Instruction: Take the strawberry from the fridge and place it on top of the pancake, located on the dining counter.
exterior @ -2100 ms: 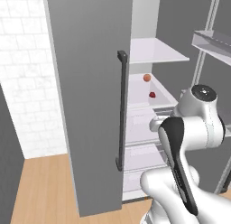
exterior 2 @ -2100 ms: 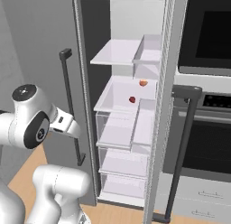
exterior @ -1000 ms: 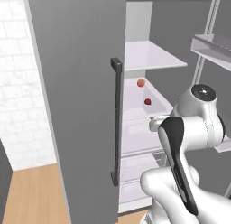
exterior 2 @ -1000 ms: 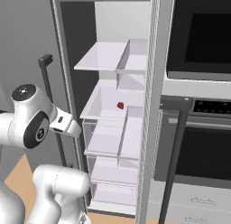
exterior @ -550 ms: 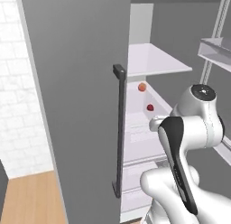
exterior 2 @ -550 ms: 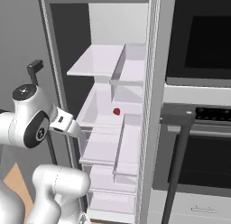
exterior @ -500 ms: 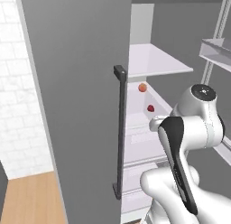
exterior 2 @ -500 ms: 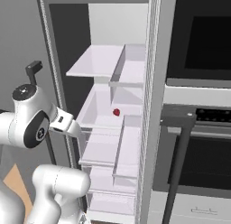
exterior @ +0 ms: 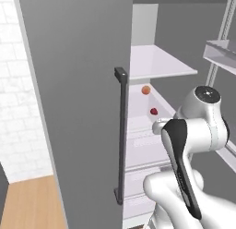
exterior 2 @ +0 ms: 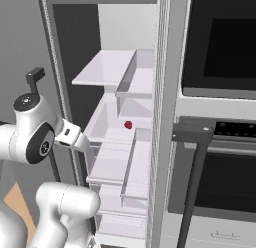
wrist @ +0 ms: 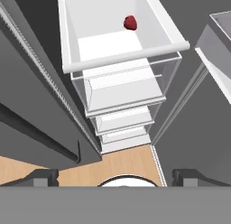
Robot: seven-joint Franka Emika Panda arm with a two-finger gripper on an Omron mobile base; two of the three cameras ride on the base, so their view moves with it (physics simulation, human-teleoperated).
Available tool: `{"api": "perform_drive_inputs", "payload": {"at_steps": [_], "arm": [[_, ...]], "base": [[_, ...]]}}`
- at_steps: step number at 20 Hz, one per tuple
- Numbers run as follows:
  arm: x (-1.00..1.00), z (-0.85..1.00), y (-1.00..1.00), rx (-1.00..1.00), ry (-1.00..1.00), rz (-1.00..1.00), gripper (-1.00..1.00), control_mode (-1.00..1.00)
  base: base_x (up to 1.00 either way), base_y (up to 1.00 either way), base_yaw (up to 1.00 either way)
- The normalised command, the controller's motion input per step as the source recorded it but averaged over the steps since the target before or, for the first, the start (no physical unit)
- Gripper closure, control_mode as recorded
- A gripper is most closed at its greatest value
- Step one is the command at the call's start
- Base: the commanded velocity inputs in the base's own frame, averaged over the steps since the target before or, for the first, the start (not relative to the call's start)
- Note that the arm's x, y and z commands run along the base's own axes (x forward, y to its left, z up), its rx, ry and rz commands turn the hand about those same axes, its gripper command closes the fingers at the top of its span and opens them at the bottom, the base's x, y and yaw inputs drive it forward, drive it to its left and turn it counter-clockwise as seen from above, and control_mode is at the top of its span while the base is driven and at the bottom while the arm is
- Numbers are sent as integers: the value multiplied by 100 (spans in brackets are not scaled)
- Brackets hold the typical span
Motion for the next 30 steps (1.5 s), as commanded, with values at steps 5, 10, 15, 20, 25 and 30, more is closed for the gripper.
{"api": "perform_drive_inputs", "payload": {"at_steps": [5,10,15,20,25,30], "arm": [[0,0,0,0,0,0,-100,100],[0,0,0,0,0,0,-100,100],[0,0,0,0,0,0,-100,100],[0,0,0,0,0,0,-100,100],[0,0,0,0,0,0,-100,100],[0,0,0,0,0,0,-100,100]], "base": [[0,-15,-8],[4,-23,-18],[34,-19,-4],[21,-29,0],[0,-42,0],[21,-28,6]]}}
